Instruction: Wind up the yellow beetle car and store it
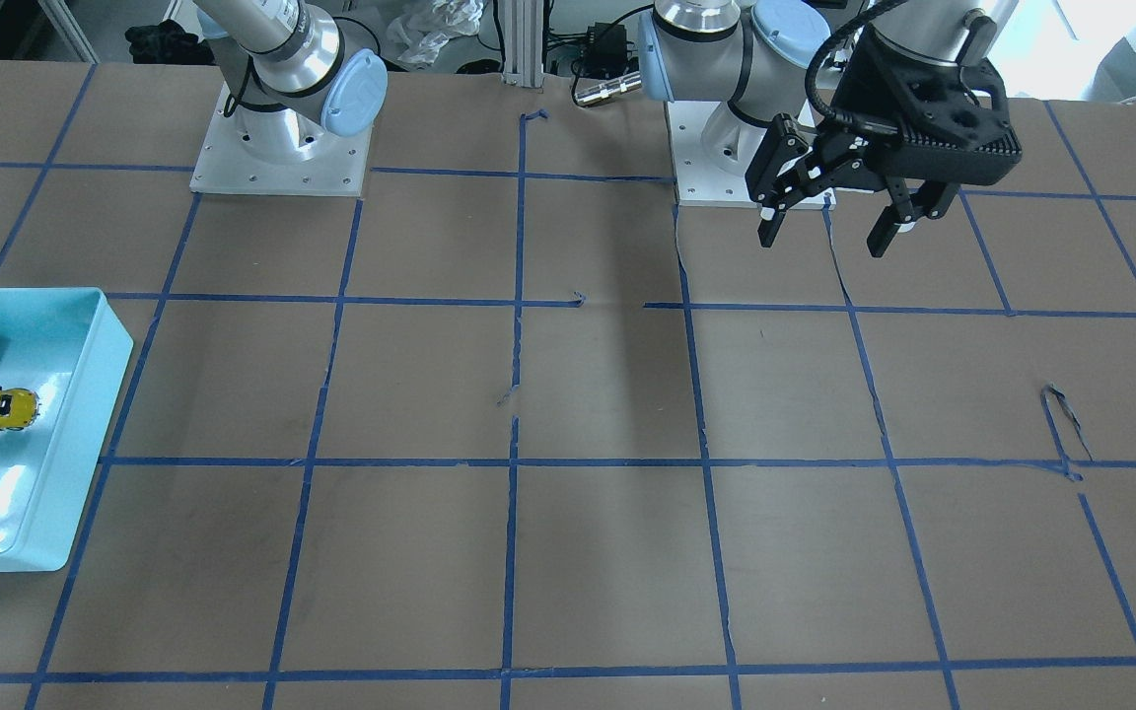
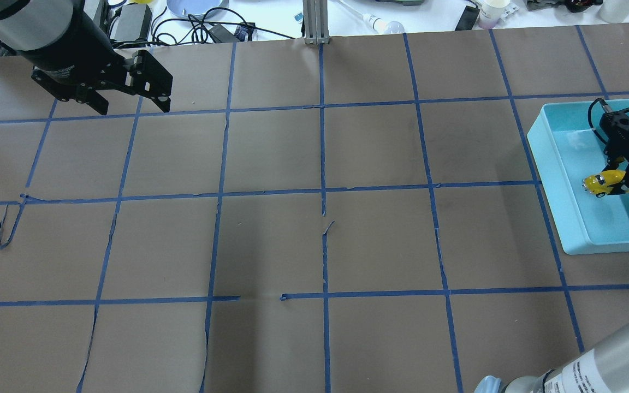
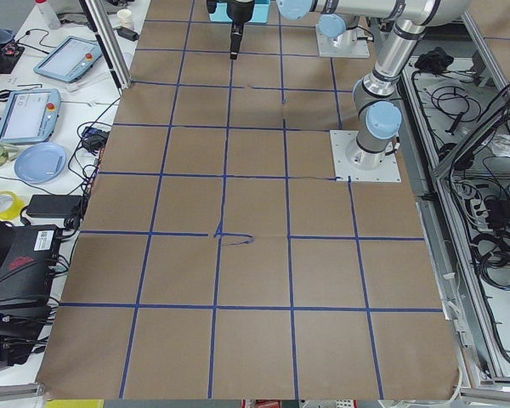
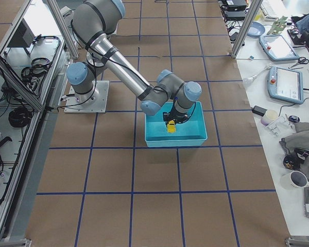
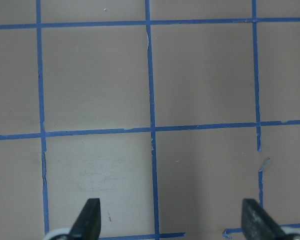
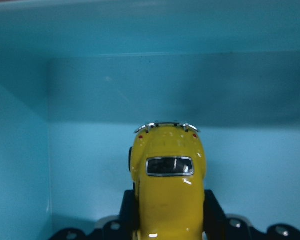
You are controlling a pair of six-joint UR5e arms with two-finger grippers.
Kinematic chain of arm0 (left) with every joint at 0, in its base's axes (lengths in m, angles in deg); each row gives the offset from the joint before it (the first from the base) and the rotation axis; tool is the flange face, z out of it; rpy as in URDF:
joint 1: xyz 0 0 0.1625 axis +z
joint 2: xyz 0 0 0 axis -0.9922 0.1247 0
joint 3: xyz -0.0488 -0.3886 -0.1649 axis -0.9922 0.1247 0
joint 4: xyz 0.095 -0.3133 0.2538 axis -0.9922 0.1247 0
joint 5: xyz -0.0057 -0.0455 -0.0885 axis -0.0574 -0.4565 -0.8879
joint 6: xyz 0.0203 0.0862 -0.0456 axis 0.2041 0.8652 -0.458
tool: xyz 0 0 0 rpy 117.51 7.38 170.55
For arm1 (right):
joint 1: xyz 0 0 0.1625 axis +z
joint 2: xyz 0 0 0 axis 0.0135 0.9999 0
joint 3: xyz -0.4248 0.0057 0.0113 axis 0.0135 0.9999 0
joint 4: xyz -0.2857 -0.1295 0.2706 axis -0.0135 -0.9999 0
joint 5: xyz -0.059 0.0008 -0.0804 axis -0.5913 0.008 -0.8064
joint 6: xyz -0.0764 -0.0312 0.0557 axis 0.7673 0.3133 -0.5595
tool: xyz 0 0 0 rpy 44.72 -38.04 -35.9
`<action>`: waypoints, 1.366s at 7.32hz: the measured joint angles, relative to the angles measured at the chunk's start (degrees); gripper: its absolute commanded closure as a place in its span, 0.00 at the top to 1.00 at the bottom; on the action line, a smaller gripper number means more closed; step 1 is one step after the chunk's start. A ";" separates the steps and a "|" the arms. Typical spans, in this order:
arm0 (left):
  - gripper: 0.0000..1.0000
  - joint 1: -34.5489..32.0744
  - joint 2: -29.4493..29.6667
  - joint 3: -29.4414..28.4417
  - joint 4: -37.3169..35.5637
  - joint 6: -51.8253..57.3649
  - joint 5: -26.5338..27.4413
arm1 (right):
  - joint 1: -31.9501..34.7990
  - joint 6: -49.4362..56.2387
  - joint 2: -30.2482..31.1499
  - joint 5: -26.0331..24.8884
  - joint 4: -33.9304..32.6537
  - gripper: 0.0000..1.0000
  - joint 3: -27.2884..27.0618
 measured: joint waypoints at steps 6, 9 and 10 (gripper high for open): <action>1.00 0.00 -0.09 0.00 -0.01 0.37 0.13 | 0.44 -17.93 9.27 0.65 2.10 1.00 -0.56; 1.00 0.00 -0.23 0.00 -0.01 0.46 0.06 | 2.45 -56.55 19.43 0.62 11.28 1.00 0.14; 1.00 0.07 -0.33 0.00 0.00 0.45 0.07 | 5.13 -70.57 22.44 0.98 13.31 1.00 0.42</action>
